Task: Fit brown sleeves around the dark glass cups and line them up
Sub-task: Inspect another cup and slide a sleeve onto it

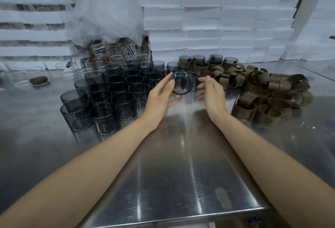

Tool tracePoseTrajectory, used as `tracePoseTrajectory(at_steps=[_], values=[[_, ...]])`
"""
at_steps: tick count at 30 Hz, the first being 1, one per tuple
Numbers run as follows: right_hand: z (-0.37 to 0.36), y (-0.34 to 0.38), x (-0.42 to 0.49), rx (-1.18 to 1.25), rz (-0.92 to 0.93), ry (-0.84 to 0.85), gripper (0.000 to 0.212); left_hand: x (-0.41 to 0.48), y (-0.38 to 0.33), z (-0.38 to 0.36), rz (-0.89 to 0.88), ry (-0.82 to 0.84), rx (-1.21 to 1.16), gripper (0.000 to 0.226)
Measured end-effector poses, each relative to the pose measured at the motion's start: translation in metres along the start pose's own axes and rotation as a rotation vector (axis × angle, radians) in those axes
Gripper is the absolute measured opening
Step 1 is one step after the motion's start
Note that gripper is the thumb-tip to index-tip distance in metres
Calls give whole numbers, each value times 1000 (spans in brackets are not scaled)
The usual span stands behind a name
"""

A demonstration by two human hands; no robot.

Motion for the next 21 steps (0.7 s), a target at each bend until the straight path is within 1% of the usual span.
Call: tracePoseTrajectory(at_steps=[1, 2, 4, 7, 10, 14, 17, 19, 21], values=[[9, -2, 3, -67, 8, -103, 31, 1, 1, 1, 7, 2, -6, 31], [16, -4, 6, -120, -5, -174, 29, 2, 3, 2, 17, 2, -9, 28], [24, -11, 10, -183, -75, -234, 33, 4, 6, 4, 34, 1, -15, 31], [30, -16, 15, -255, -170, -267, 37, 4, 9, 6, 58, -7, -3, 41], [33, -19, 25, -253, -197, -248, 37, 6, 11, 5, 65, 6, 18, 43], [35, -21, 34, -241, -188, -233, 39, 7, 12, 6, 72, -3, 22, 43], [36, -21, 36, -256, -169, -236, 45, 9, 13, 6, 66, 11, 33, 41], [35, -19, 34, -285, -136, -236, 46, 8, 13, 6, 60, 18, 34, 42], [36, -12, 31, -308, -66, -268, 41, 8, 13, 6, 55, 30, 34, 42]])
Point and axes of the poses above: each hand's wrist, its own x-axis towards the middle knuckle, its own z-axis out of the back of the hand, y = z × x, the point moved 5 cm from there along x, towards the middle knuckle, and after that the axes turned 5 degrees about y, right-handed, at the moved point
